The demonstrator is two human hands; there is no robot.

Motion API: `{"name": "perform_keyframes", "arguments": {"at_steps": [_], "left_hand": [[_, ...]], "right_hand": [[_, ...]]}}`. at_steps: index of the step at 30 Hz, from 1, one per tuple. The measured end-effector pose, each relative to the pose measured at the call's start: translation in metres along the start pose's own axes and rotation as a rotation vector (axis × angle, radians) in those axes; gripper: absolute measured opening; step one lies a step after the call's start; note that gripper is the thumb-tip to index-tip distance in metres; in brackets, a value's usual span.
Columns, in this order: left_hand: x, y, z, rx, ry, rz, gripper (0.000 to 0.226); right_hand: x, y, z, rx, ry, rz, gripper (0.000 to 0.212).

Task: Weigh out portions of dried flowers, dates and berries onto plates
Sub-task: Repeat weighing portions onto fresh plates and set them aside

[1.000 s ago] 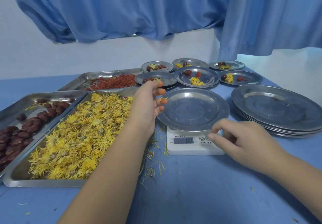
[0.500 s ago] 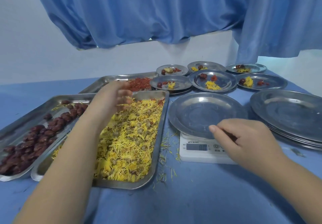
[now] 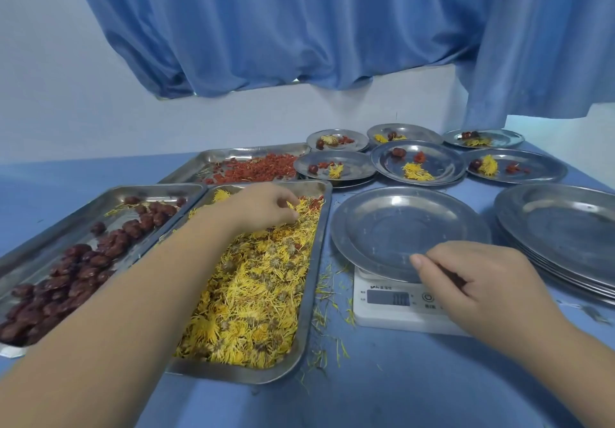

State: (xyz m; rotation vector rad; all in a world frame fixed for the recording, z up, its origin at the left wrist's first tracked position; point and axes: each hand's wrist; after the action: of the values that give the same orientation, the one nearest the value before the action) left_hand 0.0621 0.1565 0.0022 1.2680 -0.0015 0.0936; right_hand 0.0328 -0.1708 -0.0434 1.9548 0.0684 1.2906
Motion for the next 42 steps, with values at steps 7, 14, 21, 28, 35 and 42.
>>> {"name": "perform_keyframes", "arguments": {"at_steps": [7,14,21,28,35,42], "left_hand": [[0.009,-0.007,0.000,-0.033,0.080,0.057,0.013],[-0.007,0.016,-0.009,-0.388,0.168,0.230,0.015],[-0.017,0.011,-0.024,-0.097,0.135,0.089,0.016],[-0.022,0.018,-0.028,0.175,0.069,-0.147,0.025],[-0.024,0.020,-0.025,0.278,0.016,-0.105,0.017],[-0.034,0.038,-0.017,-0.028,0.065,0.040,0.015]], "right_hand": [[-0.003,0.002,0.002,0.009,-0.014,-0.007,0.044],[-0.003,0.000,0.000,0.013,0.012,-0.004,0.043],[-0.004,0.003,-0.002,0.019,0.036,-0.019,0.044],[-0.004,0.005,-0.002,0.024,0.029,-0.033,0.045],[-0.004,0.006,-0.005,0.036,0.026,-0.052,0.045],[-0.004,0.006,-0.005,0.043,0.003,-0.069,0.045]]}}
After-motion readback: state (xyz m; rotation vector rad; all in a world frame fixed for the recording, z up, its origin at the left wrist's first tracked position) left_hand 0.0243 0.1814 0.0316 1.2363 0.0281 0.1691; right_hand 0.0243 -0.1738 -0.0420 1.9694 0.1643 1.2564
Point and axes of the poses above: each hand's wrist, its own x-axis towards the middle knuckle, its own y-axis out of the back of the hand, z = x × y, and after that the axes turned 1 degree about z, right-handed
